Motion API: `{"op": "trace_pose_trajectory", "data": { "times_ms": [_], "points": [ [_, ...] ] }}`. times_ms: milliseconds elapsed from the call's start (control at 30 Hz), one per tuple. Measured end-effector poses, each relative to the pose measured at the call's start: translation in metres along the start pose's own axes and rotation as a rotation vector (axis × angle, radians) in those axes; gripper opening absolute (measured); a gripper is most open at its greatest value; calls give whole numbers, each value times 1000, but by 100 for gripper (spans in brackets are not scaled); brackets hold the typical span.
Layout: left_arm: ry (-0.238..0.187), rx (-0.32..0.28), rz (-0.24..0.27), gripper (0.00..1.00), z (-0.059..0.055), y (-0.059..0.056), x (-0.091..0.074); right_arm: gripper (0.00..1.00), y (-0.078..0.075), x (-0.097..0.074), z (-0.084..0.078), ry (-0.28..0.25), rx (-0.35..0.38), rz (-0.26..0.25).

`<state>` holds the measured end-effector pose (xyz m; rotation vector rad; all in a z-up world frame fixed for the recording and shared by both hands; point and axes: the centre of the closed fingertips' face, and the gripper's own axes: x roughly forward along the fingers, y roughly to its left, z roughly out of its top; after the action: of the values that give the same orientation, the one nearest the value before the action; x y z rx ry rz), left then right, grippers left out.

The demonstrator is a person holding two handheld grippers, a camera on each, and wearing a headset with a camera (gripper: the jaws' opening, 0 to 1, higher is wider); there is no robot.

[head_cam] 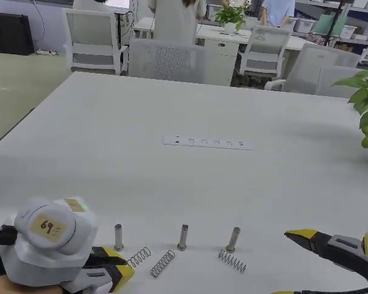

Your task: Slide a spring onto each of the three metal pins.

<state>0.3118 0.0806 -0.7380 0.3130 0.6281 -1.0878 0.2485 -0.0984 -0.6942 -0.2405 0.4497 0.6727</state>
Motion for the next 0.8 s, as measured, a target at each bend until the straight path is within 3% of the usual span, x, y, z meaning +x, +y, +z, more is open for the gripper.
{"op": "trace_pose_trajectory", "data": {
  "times_ms": [300, 800],
  "points": [
    [-57, 51, -44, 2, 9, -9, -6, 65, 15, 4, 28, -44, -24, 65],
    [-143, 152, -122, 2, 25, -27, -19, 44, 46, 21, 56, -51, -72, 232]
  ]
}}
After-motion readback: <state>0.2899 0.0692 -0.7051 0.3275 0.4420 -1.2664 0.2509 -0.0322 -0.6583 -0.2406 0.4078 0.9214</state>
